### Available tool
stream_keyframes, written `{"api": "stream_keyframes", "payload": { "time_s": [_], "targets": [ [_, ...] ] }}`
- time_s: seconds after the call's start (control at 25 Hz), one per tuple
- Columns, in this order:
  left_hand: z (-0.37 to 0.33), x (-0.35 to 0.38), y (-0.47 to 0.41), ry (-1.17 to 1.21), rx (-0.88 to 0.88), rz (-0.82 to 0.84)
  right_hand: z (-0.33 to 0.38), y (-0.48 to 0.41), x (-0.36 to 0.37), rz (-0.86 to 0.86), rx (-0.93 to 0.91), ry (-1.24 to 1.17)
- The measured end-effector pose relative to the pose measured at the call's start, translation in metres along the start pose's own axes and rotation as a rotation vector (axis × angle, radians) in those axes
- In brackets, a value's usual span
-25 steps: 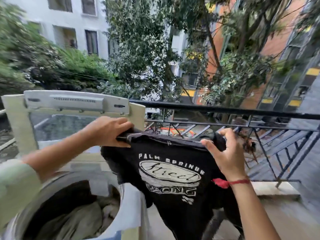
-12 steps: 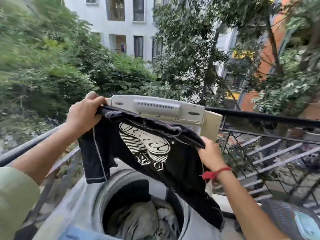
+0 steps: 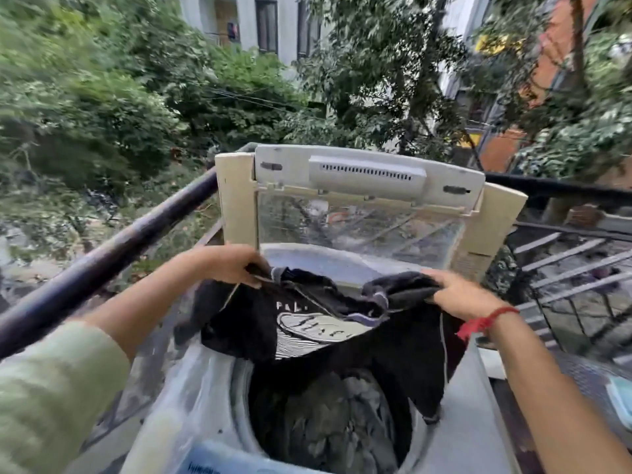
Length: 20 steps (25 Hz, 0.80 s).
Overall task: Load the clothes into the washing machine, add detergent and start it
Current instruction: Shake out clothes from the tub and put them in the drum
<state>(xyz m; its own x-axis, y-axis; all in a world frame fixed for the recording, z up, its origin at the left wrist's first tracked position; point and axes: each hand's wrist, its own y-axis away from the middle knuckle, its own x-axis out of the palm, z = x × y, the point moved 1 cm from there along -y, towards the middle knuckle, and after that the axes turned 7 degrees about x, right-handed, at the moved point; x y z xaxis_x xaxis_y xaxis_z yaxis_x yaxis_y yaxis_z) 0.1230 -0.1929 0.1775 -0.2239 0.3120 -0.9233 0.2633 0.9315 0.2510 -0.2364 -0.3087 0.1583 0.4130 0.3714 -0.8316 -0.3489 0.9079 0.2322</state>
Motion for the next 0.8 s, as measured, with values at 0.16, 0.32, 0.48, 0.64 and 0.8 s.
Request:
{"api": "stream_keyframes", "payload": {
  "time_s": [0.16, 0.32, 0.48, 0.64, 0.8],
  "targets": [
    [0.02, 0.028, -0.056, 0.195, -0.039, -0.029, 0.001, -0.008, 0.011, -0.148, 0.189, -0.064],
    [-0.013, 0.036, -0.076, 0.595, 0.026, -0.79, -0.005, 0.013, 0.019, -0.668, 0.027, -0.511],
    [-0.041, 0.089, -0.074, 0.433, 0.179, -0.704, -0.03, 0.033, 0.045, -0.513, -0.092, -0.535],
    [-0.013, 0.187, -0.075, -0.207, 0.013, 0.53, -0.058, 0.054, 0.1, 0.41, 0.016, 0.053],
    [-0.02, 0.222, -0.062, -0.121, 0.078, 0.777, -0.062, 0.073, 0.143, 0.726, 0.101, 0.092]
  ]
}}
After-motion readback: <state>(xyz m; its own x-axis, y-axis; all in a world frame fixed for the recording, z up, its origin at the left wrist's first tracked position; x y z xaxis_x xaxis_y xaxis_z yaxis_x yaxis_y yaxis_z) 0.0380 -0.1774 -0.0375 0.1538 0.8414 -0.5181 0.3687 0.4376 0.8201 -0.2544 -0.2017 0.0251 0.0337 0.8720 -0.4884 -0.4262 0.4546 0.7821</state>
